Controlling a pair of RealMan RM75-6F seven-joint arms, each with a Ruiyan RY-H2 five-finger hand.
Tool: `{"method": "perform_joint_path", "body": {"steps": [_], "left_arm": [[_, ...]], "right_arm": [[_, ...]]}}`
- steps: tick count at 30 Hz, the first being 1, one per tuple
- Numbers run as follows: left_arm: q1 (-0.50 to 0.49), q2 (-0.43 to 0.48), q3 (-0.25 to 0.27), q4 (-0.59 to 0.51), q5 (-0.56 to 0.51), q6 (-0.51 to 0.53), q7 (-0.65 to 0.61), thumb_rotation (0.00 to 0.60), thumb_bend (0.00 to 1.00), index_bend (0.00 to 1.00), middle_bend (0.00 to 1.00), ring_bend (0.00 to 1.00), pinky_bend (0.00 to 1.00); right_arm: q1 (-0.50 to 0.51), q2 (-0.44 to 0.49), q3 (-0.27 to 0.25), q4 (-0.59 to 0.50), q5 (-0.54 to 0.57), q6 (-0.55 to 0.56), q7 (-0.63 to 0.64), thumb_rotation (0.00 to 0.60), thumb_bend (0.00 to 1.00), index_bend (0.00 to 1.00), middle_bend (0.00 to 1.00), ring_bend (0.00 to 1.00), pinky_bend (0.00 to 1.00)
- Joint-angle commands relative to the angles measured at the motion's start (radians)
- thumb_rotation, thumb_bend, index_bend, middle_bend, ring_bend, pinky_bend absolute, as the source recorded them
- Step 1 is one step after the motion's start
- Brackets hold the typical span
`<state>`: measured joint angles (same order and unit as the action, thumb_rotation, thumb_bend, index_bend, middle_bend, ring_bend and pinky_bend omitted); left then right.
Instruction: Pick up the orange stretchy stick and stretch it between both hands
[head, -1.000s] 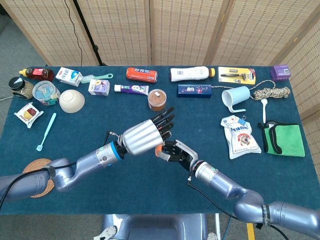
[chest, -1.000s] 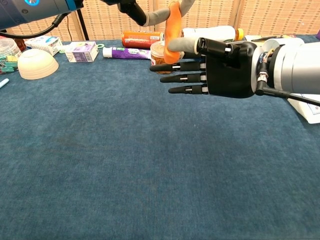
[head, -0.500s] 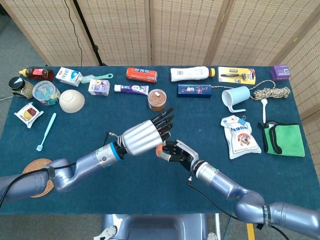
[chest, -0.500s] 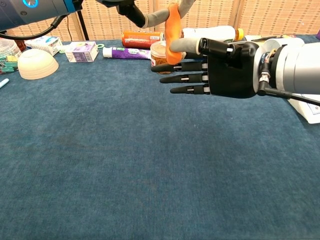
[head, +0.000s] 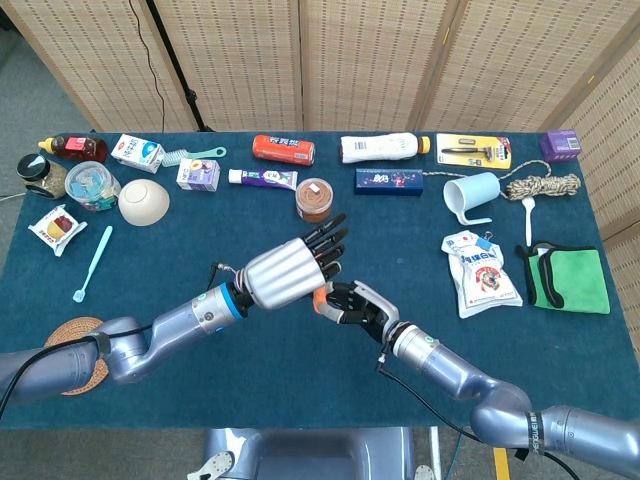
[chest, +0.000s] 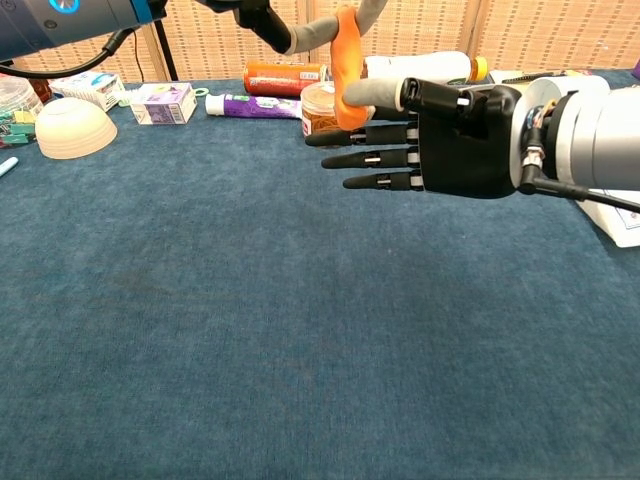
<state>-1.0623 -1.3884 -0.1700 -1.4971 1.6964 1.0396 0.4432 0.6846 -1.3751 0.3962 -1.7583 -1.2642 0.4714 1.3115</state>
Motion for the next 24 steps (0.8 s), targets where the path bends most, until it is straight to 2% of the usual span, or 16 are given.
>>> {"method": "perform_joint_path", "body": {"steps": [1,24], "left_arm": [[0.000,0.000,0.000,0.001,-0.001,0.000,-0.001,0.600,0.51,0.86,0.36,0.15,0.00],[0.003,0.008,-0.011,0.009,-0.022,0.000,-0.005,0.600,0.51,0.86,0.36,0.16,0.00]], "right_arm": [[-0.001,0.000,0.000,0.001,-0.001,-0.001,0.001,0.600,0.65,0.62,0.30,0.18,0.00],[-0.018,0.014,-0.005,0.000,-0.023,-0.008,0.018,0.600,0.67,0.65,0.33,0.19,0.00]]}}
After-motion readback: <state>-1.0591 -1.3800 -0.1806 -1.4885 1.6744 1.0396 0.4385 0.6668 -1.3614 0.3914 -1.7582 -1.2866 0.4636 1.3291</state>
